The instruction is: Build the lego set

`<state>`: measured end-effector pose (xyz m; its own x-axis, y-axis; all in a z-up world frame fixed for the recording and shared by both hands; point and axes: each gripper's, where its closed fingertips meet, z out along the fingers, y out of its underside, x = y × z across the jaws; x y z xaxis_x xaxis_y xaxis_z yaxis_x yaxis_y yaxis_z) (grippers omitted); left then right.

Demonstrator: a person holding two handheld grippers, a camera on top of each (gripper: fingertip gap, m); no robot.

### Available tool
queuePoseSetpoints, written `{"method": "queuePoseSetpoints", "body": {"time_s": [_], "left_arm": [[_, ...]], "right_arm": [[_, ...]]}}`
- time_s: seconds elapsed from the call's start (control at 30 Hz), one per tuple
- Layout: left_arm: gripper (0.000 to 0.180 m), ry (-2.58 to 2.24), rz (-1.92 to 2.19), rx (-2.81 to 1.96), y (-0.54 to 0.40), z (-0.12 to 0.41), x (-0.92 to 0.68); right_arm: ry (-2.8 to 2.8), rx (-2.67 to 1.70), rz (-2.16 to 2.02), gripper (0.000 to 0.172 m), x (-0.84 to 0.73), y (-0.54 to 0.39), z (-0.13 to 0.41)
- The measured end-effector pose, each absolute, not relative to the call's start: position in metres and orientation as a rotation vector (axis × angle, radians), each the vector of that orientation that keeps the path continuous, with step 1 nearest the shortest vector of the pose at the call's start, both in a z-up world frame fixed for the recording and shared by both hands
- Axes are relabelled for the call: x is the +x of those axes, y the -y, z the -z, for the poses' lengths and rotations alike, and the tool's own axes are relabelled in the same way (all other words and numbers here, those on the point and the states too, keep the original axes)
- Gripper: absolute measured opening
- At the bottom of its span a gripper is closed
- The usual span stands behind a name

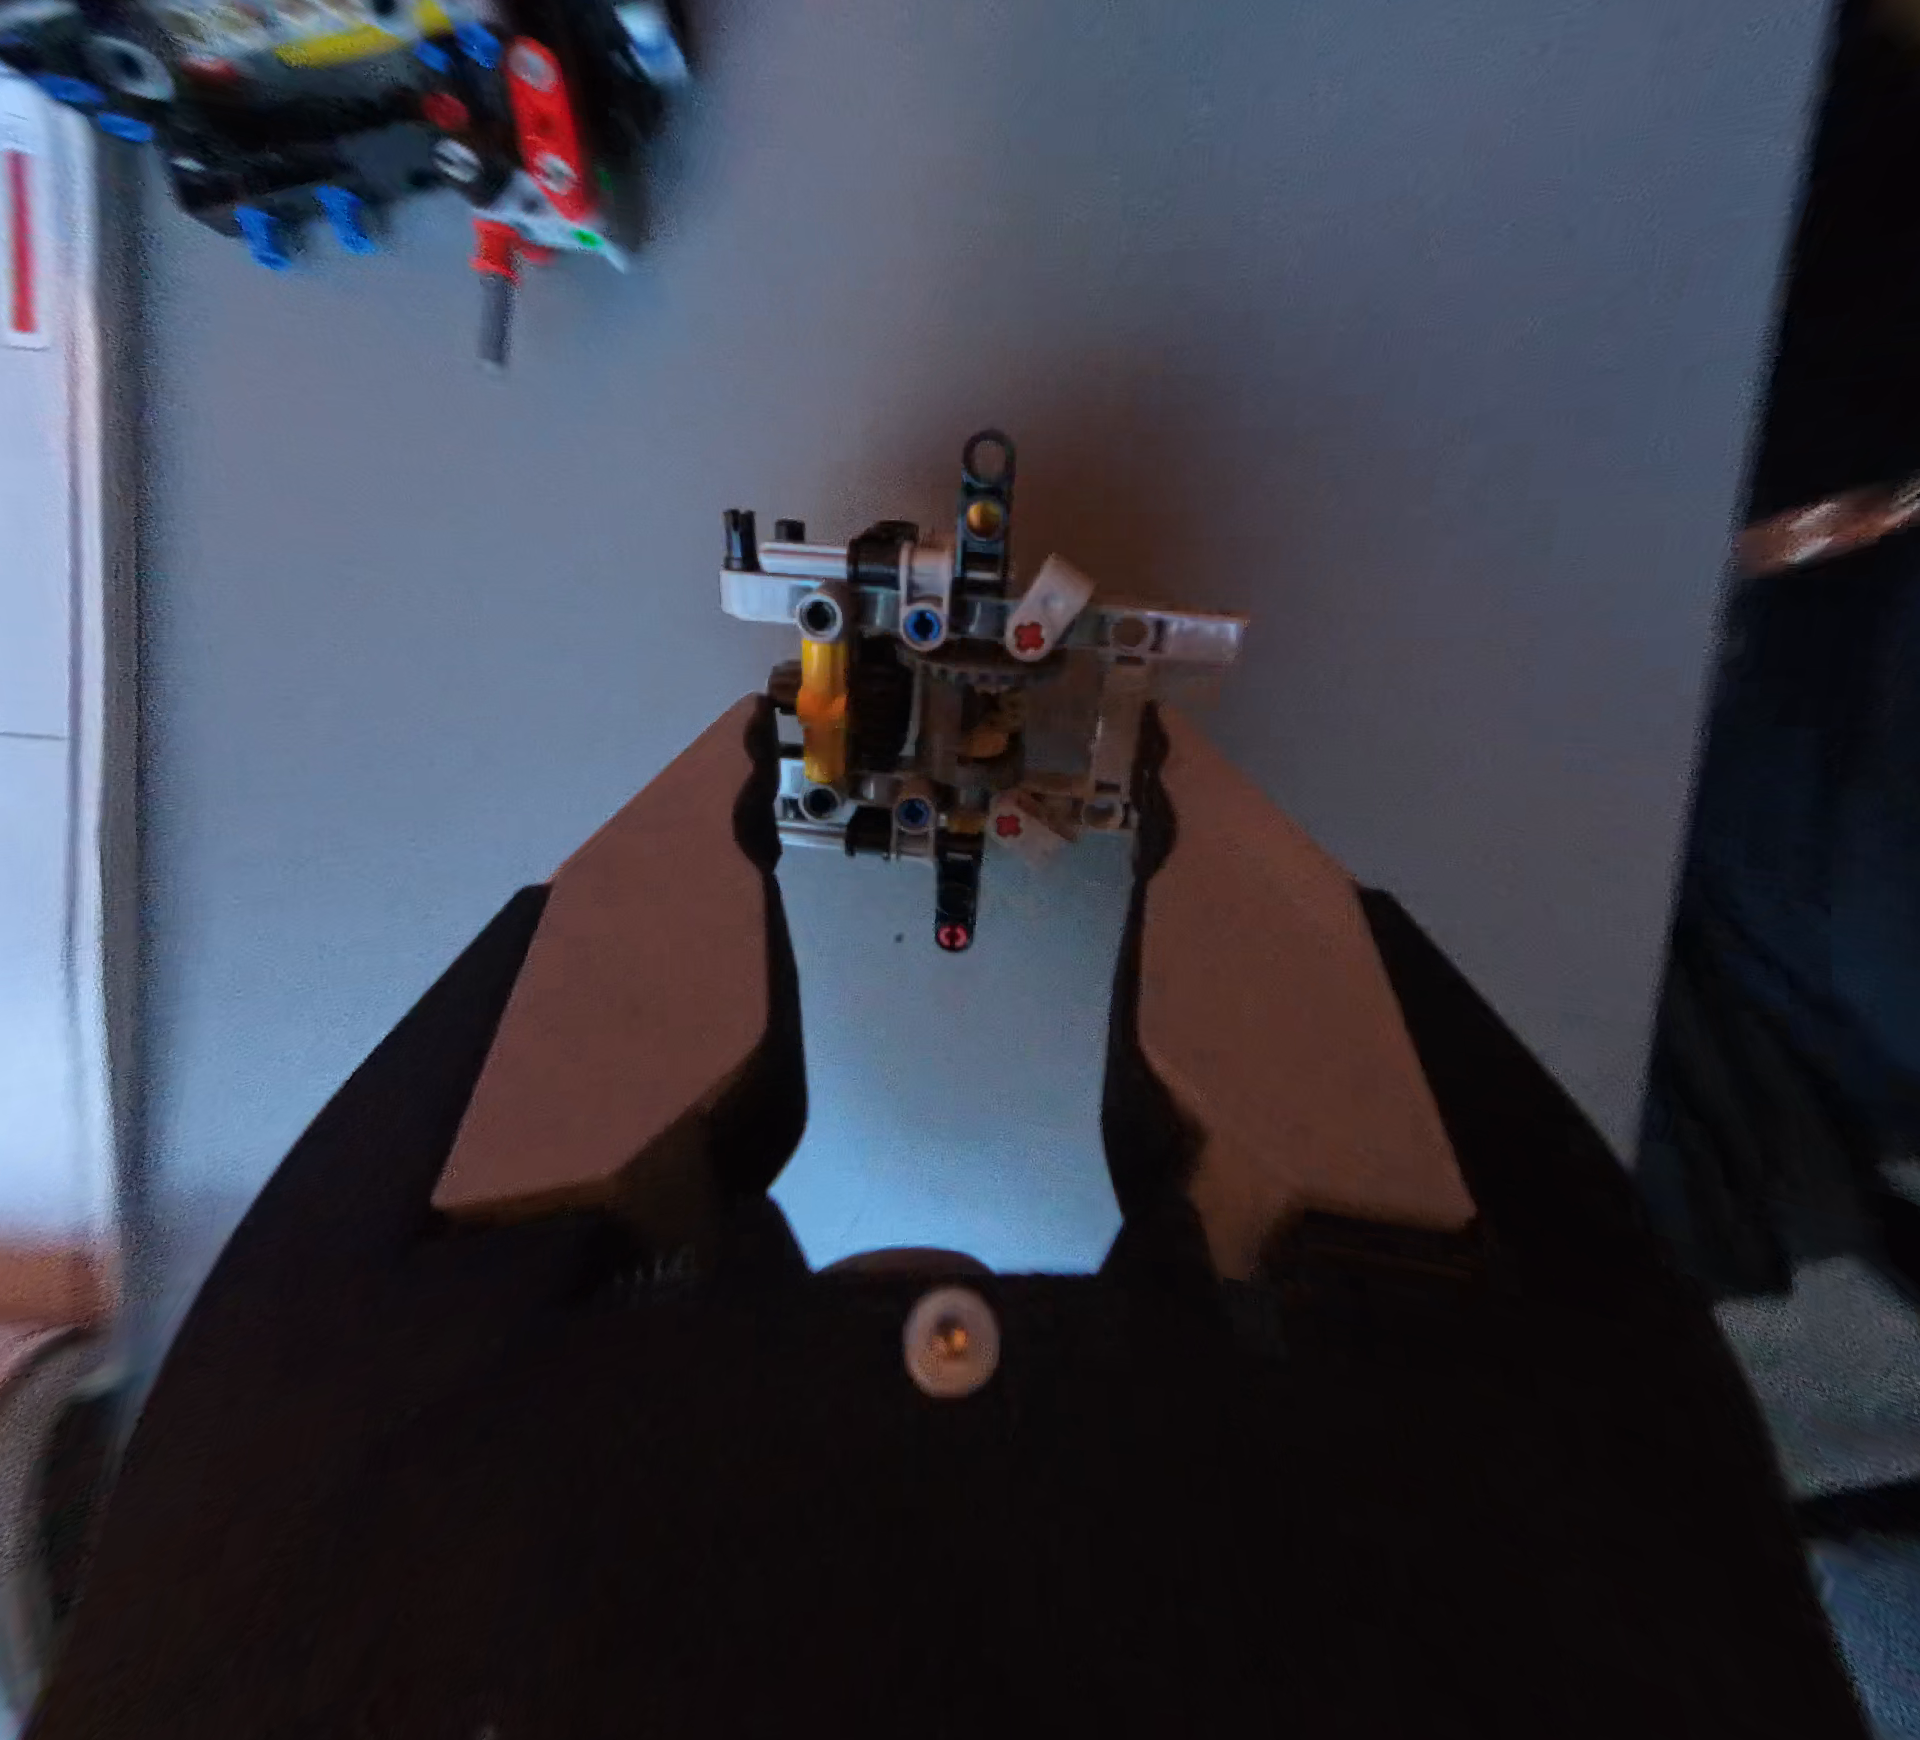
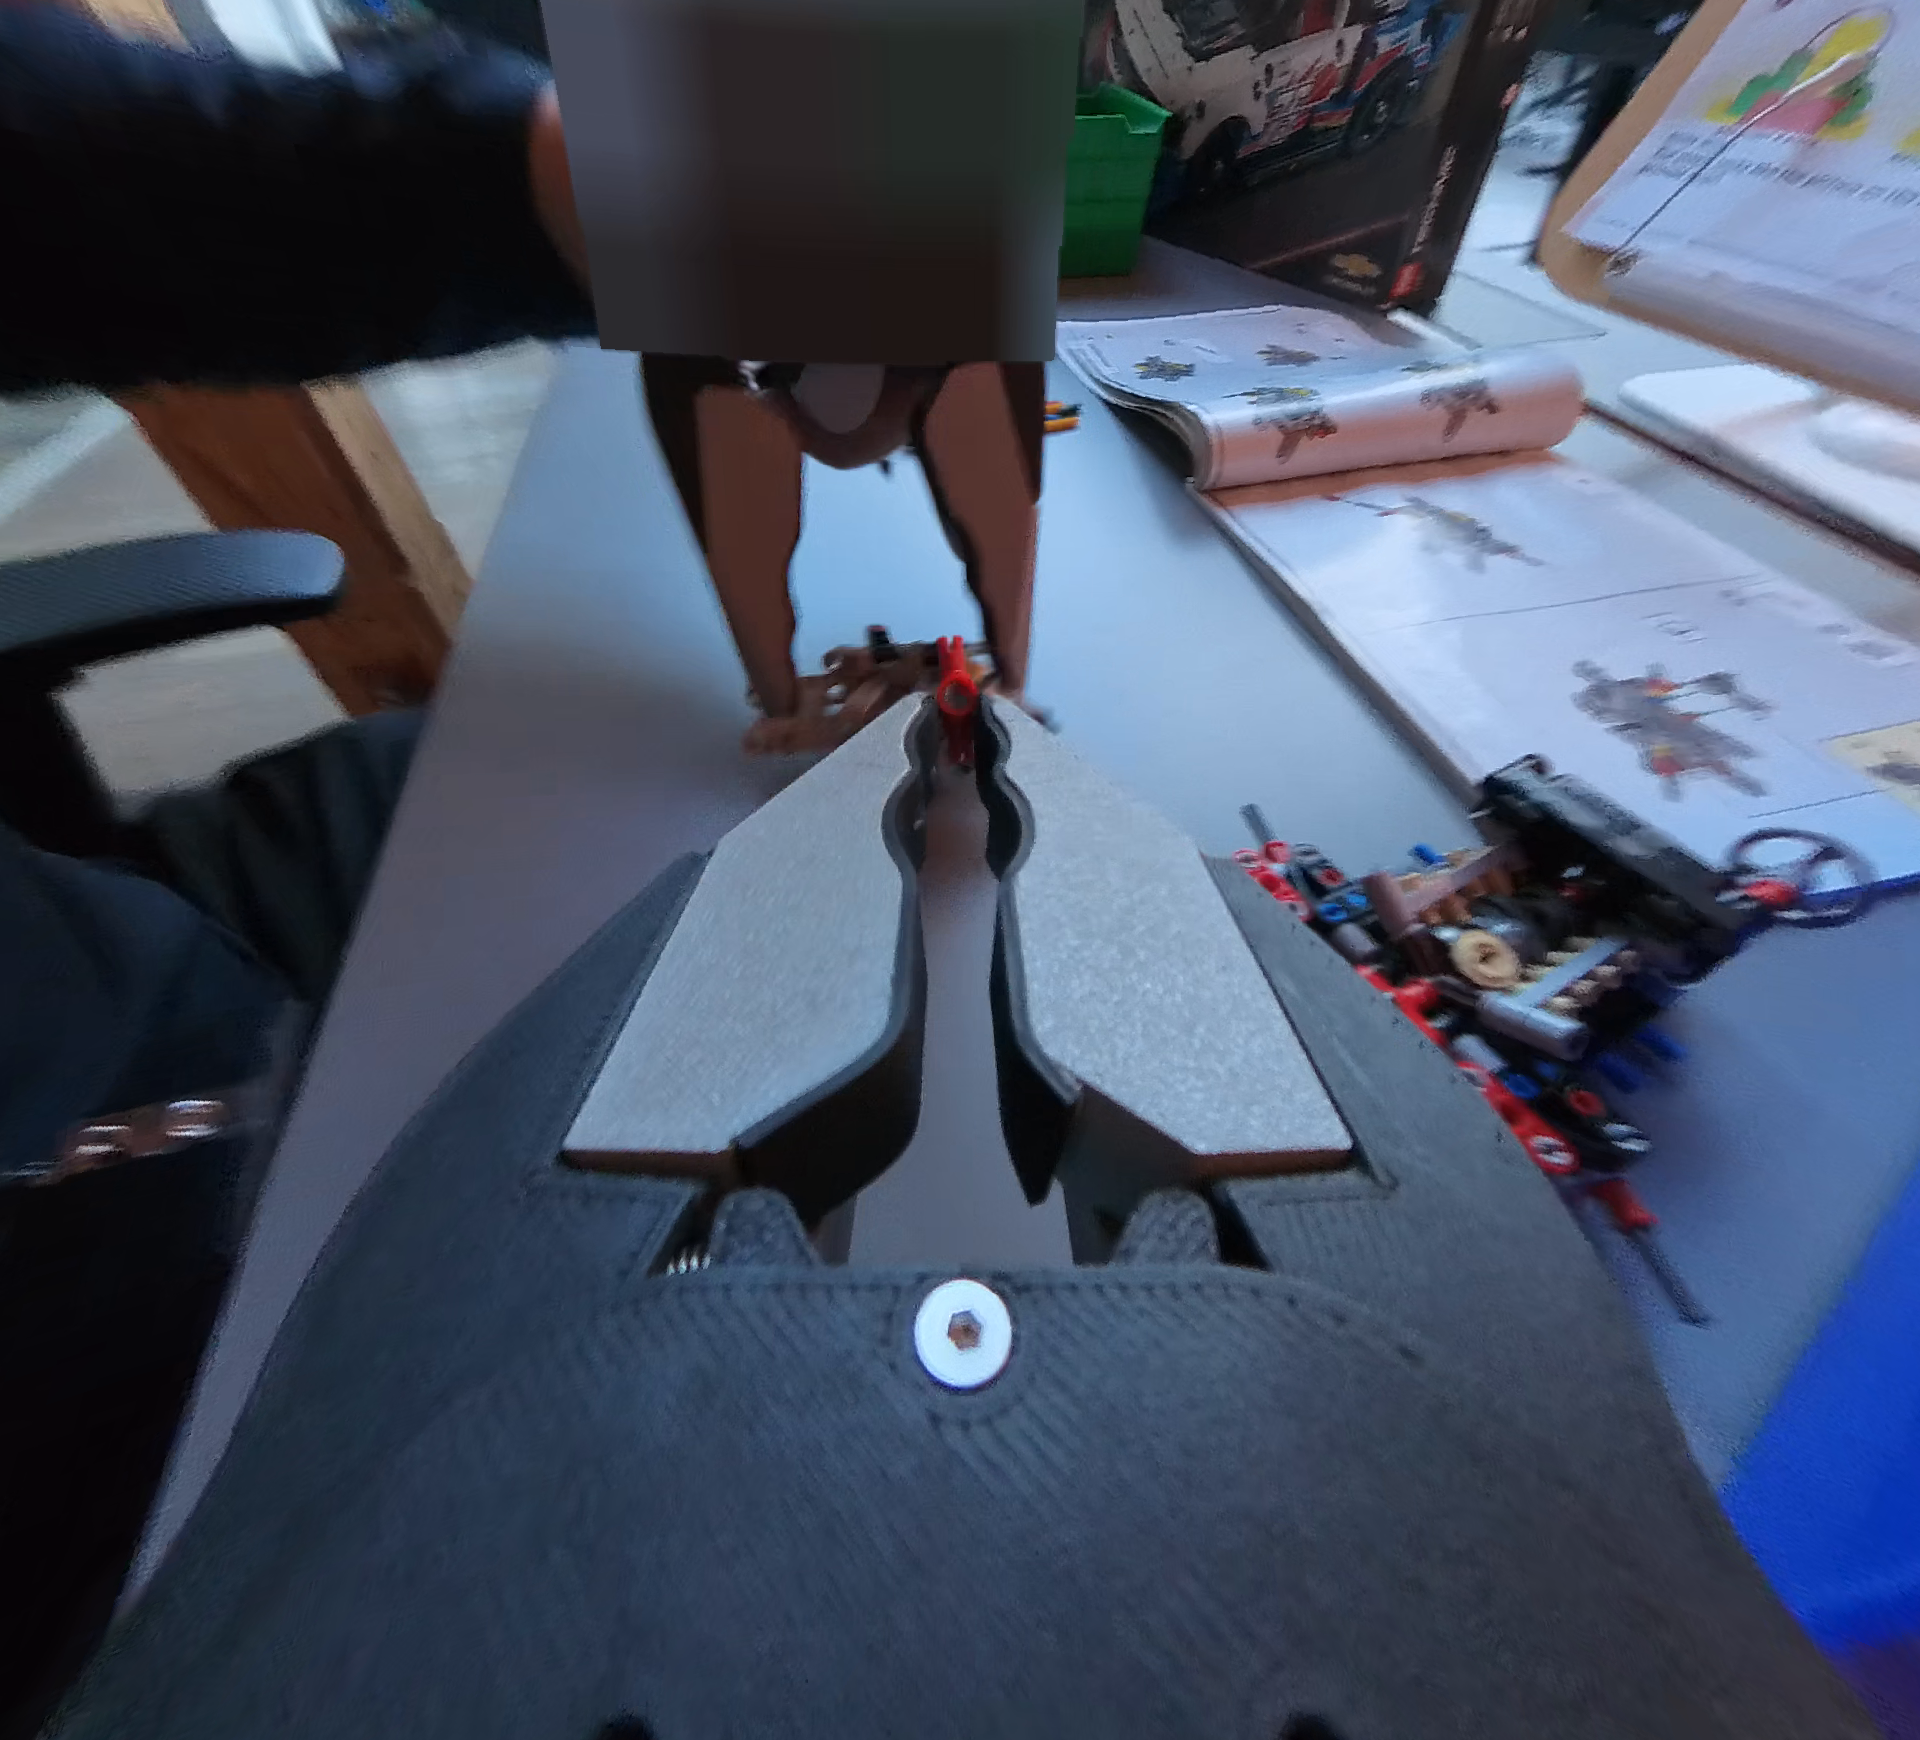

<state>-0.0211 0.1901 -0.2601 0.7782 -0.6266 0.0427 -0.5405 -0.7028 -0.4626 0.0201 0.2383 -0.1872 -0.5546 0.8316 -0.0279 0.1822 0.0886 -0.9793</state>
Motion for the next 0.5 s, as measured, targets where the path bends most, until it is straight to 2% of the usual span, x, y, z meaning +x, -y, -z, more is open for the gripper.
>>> {"method": "queuePoseSetpoints", "body": {"time_s": [0.17,0.5], "left_arm": [[0.066,-0.552,0.817,-2.18,-0.195,0.221,-0.002],[0.066,-0.491,0.98,-1.963,-0.201,0.218,-0.005]], "right_arm": [[1.843,-1.065,-1.669,0.004,0.021,-0.229,0.19],[1.923,-1.189,-1.71,0.004,0.012,-0.219,0.204]]}}
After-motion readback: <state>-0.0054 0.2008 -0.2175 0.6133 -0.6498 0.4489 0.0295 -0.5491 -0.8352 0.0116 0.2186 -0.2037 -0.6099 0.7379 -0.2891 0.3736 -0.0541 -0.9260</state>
